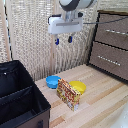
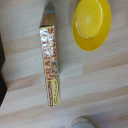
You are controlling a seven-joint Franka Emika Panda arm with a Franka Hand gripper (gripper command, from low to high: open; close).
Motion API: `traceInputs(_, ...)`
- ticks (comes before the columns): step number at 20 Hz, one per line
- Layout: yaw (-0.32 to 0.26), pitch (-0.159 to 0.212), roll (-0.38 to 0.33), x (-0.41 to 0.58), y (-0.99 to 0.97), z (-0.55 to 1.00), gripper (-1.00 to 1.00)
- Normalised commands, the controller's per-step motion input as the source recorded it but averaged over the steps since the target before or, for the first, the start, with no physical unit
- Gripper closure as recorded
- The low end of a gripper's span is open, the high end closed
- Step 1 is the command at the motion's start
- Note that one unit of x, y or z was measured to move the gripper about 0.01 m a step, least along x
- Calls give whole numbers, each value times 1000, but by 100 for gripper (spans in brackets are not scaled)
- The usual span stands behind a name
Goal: Kindly move your gripper toward the top drawer's handle. With caution, hold the handle robustly using your gripper and pull open the top drawer. Let the handle go. Relocate your gripper to the bowl placed in the background. Gently hold the bowl using your gripper. Bring the gripper and the bowl to the ajar drawer. Softly release the bowl into it.
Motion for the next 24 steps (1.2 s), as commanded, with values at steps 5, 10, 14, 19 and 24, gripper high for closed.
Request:
traceInputs(5,76,0,-372,4,-215,0,-100)
traceInputs(10,75,0,-375,5,-207,0,-100)
traceInputs(14,78,0,-375,6,-195,0,-100)
traceInputs(19,79,0,-370,41,-168,0,-100)
traceInputs(24,61,0,-373,130,-101,31,-100)
